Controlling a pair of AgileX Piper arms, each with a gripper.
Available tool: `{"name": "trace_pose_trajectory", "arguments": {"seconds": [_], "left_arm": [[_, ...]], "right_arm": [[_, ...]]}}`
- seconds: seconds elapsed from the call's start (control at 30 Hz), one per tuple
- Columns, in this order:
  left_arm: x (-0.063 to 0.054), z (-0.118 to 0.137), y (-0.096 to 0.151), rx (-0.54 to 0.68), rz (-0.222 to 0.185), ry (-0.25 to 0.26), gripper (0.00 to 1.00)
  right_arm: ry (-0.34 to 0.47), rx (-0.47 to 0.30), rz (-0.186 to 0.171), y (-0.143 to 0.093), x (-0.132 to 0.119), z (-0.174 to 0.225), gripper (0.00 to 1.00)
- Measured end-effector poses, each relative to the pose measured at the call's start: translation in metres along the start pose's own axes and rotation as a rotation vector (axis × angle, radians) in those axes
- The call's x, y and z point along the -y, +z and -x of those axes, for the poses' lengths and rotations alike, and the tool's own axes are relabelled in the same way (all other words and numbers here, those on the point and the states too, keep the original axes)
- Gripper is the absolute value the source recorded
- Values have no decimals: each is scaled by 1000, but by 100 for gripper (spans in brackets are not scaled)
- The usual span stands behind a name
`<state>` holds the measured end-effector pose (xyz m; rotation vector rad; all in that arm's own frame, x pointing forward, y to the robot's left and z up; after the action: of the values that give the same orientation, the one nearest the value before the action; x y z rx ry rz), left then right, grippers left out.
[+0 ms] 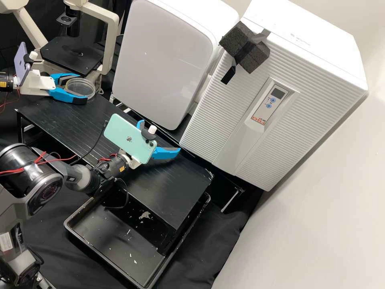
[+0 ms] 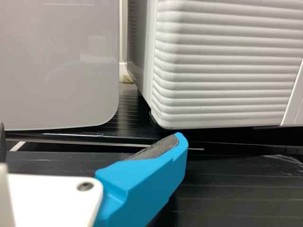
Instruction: Place the petri dish on the microscope
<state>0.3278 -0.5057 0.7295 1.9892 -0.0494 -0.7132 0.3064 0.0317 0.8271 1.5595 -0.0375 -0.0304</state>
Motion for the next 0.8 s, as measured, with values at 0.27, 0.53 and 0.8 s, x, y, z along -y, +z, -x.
{"name": "trace_pose_trajectory", "arguments": {"seconds": [0.27, 0.53, 0.8], "left_arm": [[0, 0, 0, -2, 1, 1, 0], [0, 0, 0, -3, 17, 2, 0], [-11, 10, 2, 0, 26, 24, 0]], "right_arm": [[0, 0, 0, 0, 0, 0, 100], [0, 0, 0, 0, 0, 0, 100], [0, 0, 0, 0, 0, 0, 100]]}}
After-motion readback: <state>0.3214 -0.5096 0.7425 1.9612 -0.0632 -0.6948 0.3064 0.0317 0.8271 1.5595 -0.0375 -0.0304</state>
